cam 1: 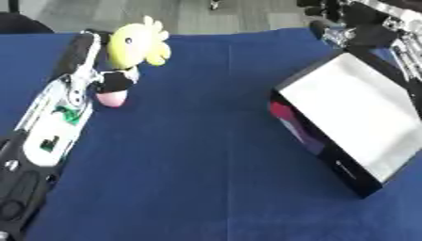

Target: Pick up the objects with one hand, pass them to the other hand, and then place them into the box on the other side of the table.

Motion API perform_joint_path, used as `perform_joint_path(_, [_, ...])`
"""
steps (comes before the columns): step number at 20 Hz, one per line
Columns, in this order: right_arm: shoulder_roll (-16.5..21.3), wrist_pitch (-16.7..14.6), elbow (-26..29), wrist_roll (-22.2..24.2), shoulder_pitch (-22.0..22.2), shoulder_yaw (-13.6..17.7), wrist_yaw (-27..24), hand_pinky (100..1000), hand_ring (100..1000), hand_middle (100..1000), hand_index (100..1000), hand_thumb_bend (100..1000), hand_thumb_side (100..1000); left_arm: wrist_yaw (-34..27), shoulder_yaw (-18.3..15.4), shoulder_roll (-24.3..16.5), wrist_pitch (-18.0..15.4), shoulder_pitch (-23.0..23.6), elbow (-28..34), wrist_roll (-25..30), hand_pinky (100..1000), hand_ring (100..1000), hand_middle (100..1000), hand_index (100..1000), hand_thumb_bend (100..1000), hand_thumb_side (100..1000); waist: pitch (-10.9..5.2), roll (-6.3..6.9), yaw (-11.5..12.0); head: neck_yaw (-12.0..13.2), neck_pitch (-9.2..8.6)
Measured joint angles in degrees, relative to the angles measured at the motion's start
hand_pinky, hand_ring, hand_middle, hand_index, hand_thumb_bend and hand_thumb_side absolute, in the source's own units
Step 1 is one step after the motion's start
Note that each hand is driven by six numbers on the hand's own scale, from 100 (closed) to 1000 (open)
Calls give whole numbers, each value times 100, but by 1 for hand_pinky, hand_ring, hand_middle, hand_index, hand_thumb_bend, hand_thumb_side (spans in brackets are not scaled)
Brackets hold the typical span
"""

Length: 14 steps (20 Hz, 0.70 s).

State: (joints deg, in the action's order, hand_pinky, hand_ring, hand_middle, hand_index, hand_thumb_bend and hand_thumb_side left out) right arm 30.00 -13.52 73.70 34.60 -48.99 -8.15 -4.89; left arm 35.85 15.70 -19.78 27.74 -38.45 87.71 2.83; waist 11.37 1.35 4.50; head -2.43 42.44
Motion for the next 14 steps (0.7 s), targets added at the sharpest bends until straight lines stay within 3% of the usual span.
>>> perform_joint_path(14, [-376,-296,-473,309,-298,-379,637,1000,1000,1000,1000,100,321,273,202,409,-467,109,-43,-791,741,709,520,561,100,139,0,0,57,-109,34])
